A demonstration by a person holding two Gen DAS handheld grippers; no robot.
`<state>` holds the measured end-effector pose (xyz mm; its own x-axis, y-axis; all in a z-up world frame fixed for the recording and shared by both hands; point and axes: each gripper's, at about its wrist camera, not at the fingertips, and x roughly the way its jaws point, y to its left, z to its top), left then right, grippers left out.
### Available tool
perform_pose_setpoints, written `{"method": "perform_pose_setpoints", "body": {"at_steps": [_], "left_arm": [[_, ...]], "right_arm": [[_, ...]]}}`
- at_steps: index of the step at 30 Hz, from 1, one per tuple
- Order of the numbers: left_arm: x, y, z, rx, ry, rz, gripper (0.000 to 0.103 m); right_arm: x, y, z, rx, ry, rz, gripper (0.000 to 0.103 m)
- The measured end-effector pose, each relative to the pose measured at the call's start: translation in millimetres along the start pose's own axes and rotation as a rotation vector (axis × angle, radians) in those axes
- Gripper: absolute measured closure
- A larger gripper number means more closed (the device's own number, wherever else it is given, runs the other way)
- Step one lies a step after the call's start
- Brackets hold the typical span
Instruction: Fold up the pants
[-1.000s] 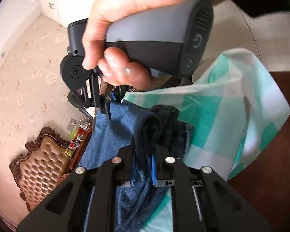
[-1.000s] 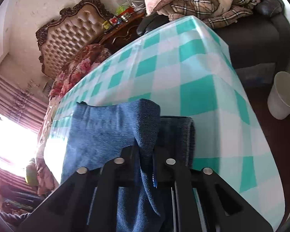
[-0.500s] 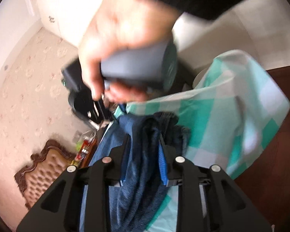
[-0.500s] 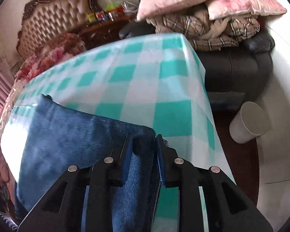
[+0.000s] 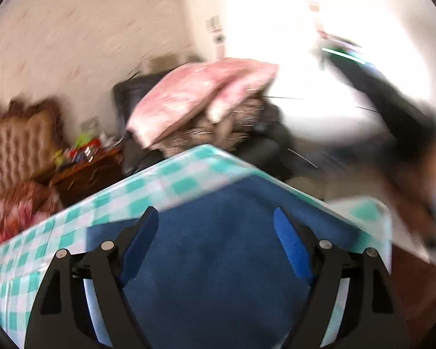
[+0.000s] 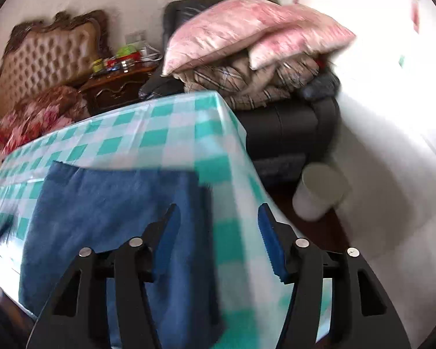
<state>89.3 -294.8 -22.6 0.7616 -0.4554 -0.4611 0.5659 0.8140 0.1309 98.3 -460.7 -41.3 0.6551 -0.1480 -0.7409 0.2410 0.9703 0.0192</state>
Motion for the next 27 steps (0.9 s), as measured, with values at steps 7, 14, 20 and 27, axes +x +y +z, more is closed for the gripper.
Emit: {"method": "perform_pose_setpoints", "body": {"at_steps": [7, 14, 20, 27], "left_arm": [[114.9, -0.5, 31.8, -0.034, 0.287, -0.309, 0.082], [167.6, -7.8, 13.0, -0.114, 0.417, -0.33, 0.086], [133.5, 13.2, 20.4, -0.212, 0.335, -0.268, 0.044], [138.2, 15.0, -16.5, -0.261, 0.466, -0.219, 0.037]], "right_arm": [[25.6, 20.7, -50.7, -0.006, 0.09, -0.077, 0.047], [31.2, 22.2, -55.3, -0.004, 0.101, -0.107, 0.047], [31.2, 21.5, -58.6, -0.008, 0.106, -0.104, 0.047], [33.6, 22.8, -57.0, -0.017, 0.108, -0.111, 0.046]]}}
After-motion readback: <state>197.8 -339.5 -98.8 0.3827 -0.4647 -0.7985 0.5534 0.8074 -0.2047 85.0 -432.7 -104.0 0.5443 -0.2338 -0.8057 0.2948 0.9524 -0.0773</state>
